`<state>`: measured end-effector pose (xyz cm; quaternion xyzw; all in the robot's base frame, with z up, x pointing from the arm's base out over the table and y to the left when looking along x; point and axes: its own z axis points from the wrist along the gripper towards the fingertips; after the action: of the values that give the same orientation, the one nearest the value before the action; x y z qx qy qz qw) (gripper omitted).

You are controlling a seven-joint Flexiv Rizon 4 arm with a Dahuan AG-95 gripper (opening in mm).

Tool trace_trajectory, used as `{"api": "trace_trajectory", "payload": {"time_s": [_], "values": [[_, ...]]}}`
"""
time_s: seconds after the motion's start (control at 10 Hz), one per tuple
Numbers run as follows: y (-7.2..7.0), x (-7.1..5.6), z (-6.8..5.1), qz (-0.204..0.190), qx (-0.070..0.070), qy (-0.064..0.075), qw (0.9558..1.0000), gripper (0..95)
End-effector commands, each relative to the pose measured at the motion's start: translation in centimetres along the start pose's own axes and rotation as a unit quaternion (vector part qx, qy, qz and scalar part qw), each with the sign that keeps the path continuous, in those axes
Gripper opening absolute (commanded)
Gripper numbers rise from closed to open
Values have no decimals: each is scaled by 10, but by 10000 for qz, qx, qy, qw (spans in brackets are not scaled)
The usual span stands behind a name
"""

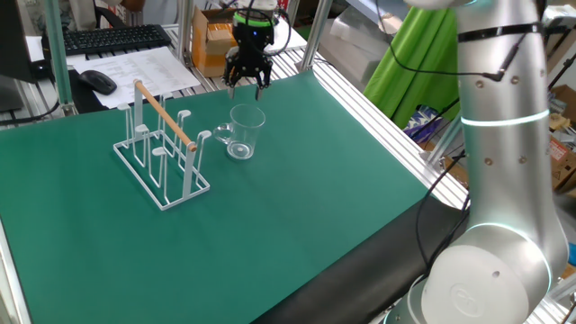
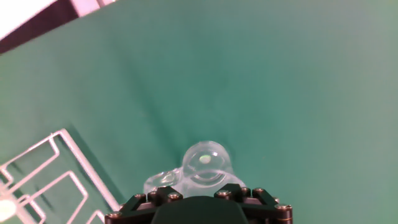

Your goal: Put the cup on the cup rack

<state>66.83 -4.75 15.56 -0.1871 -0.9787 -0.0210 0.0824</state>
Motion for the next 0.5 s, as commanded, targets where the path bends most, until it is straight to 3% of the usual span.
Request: {"api": "trace_trajectory", "payload": {"time_s": [0.1,0.5], "values": [[0,1,1,18,-10,-15,10000,570],[0,2,1,61,-66,-149,9998,570]]}}
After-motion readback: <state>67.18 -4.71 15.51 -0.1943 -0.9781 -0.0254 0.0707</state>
